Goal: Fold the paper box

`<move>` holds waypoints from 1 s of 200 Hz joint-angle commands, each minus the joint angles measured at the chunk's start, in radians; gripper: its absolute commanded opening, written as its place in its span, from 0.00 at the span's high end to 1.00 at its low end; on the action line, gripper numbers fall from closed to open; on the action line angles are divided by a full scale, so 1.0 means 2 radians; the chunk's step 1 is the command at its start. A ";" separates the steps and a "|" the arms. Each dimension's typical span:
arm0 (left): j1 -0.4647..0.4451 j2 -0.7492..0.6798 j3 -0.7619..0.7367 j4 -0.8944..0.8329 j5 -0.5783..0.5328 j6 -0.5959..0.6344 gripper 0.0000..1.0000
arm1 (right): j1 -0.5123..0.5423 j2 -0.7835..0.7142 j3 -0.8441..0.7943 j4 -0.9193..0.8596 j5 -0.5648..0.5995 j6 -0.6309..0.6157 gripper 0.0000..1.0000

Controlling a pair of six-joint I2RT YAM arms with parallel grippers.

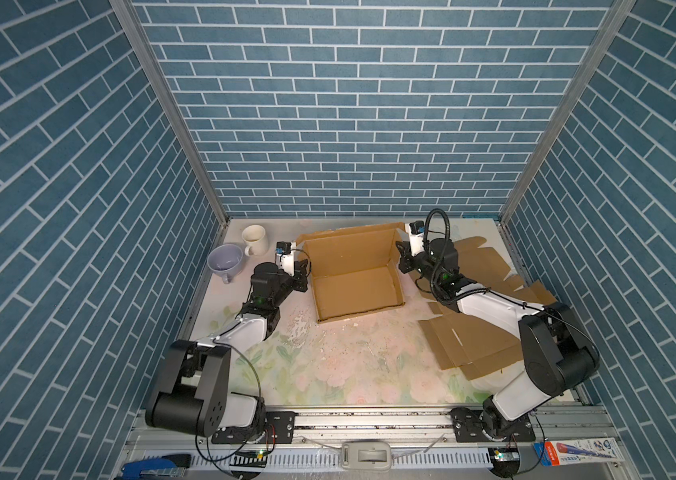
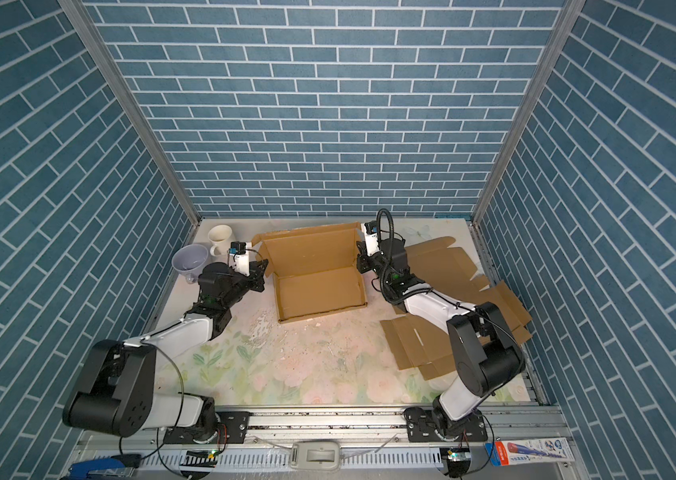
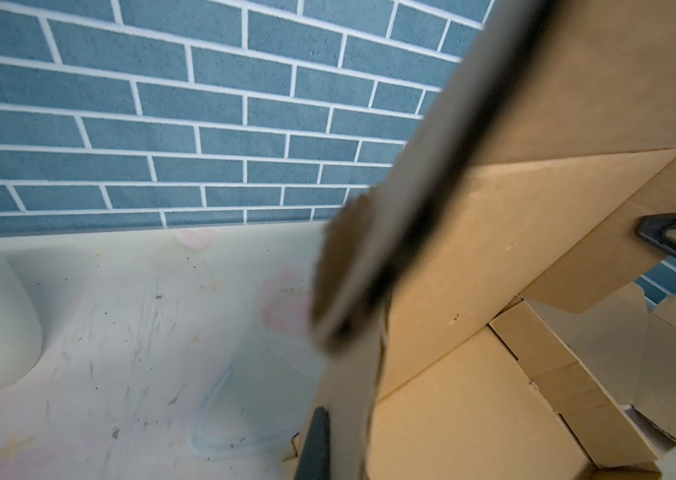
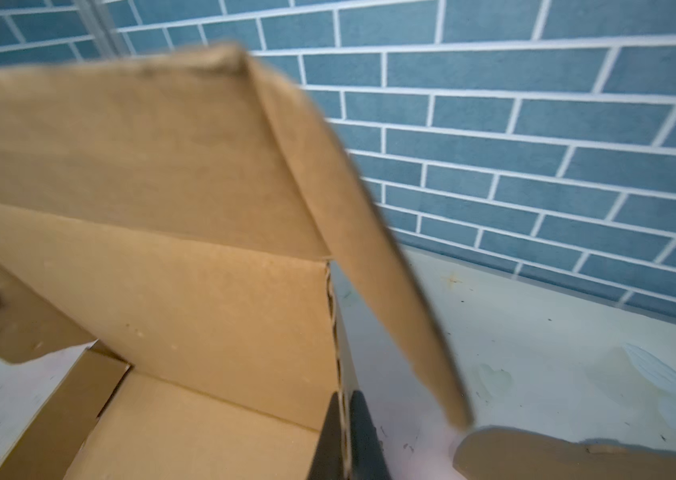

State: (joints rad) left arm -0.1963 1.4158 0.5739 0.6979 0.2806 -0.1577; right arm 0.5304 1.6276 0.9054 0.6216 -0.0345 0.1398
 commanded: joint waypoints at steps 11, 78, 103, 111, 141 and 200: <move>-0.032 0.028 0.000 0.066 -0.046 -0.002 1.00 | 0.036 0.032 -0.048 0.155 0.140 0.050 1.00; -0.066 0.029 -0.020 0.070 -0.098 -0.019 1.00 | 0.080 0.070 -0.097 0.248 0.206 0.072 1.00; -0.080 0.027 -0.033 0.071 -0.118 -0.016 1.00 | 0.095 0.078 -0.112 0.282 0.230 0.069 1.00; -0.082 0.026 -0.039 0.076 -0.123 -0.019 1.00 | 0.100 0.078 -0.114 0.284 0.239 0.066 1.00; -0.087 0.026 -0.056 0.088 -0.133 -0.022 1.00 | 0.109 0.080 -0.123 0.296 0.263 0.067 1.00; -0.134 0.042 -0.061 0.091 -0.204 -0.028 1.00 | 0.136 0.097 -0.130 0.321 0.323 0.057 1.00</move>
State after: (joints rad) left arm -0.4072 1.4834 0.4648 0.8864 -0.0864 -0.2028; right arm 0.7658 1.7981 0.6655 1.1992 0.5636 0.2474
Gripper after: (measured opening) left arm 0.052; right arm 0.046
